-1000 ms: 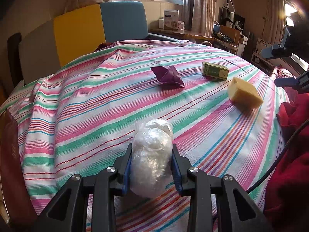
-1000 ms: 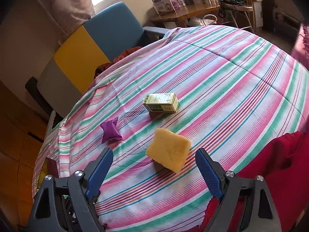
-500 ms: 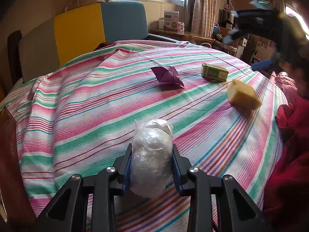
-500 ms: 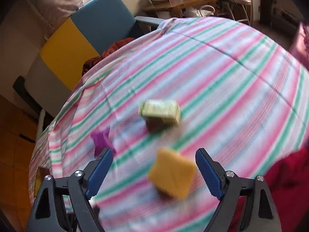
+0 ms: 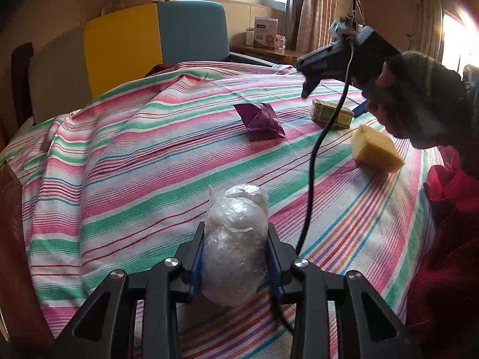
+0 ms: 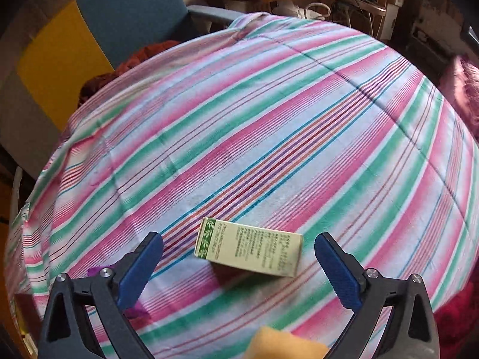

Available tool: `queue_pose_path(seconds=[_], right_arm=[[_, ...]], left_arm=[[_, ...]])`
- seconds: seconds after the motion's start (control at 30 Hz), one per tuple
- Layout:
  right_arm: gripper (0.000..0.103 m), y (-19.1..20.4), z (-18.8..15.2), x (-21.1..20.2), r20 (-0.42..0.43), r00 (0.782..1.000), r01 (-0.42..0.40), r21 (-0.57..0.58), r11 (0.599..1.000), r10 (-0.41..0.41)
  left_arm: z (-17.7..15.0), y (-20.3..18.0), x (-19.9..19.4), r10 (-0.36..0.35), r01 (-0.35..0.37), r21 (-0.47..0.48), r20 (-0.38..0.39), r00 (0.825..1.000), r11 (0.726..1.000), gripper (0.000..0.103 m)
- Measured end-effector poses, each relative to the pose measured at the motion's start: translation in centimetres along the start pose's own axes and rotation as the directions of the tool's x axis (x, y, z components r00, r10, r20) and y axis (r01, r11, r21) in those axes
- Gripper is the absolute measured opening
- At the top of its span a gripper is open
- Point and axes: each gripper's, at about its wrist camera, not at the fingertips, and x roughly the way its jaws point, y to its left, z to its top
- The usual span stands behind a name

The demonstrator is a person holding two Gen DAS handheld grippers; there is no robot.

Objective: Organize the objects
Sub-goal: 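Grasp the small green-and-white printed box with the right tool while left holds the bundle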

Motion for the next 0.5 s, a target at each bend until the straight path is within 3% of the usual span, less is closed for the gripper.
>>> queue_pose_path(seconds=[0.03, 0.07, 0.13, 0.27, 0.4, 0.5], right_arm=[[0.092, 0.1, 0.0, 0.5, -0.018, 1.0, 0.014, -0.01, 1.0, -0.014], [0.074, 0.3, -0.1, 1.0, -0.036, 0.999, 0.024, -0.025, 0.999, -0.025], [0.075, 0.8, -0.4, 1.1, -0.033, 0.999, 0.031, -0.069, 0.997, -0.033], [0.075, 2.1, -1.6, -1.2, 0.004, 0.998, -0.057, -0.134, 0.989, 0.058], [0.076, 4.5, -5.0, -3.9, -0.033, 0.978, -0.208, -0.271, 0.94, 0.207], [0.076, 5.6, -8.8, -4.5, -0.088, 0.965, -0.26, -0.34, 0.904, 0.245]], left_arm=[[0.0, 0.0, 0.0, 0.0, 0.0, 0.0, 0.0, 1.0, 1.0, 0.036], [0.0, 0.0, 0.0, 0.0, 0.0, 0.0, 0.0, 1.0, 1.0, 0.036], [0.0, 0.0, 0.0, -0.001, 0.001, -0.001, 0.001, 1.0, 1.0, 0.036], [-0.1, -0.1, 0.0, 0.004, -0.004, 0.004, 0.003, 1.0, 1.0, 0.036], [-0.1, -0.2, -0.1, 0.003, -0.003, 0.003, 0.004, 1.0, 1.0, 0.036], [-0.1, 0.1, -0.2, -0.013, 0.014, -0.012, 0.005, 1.0, 1.0, 0.036]])
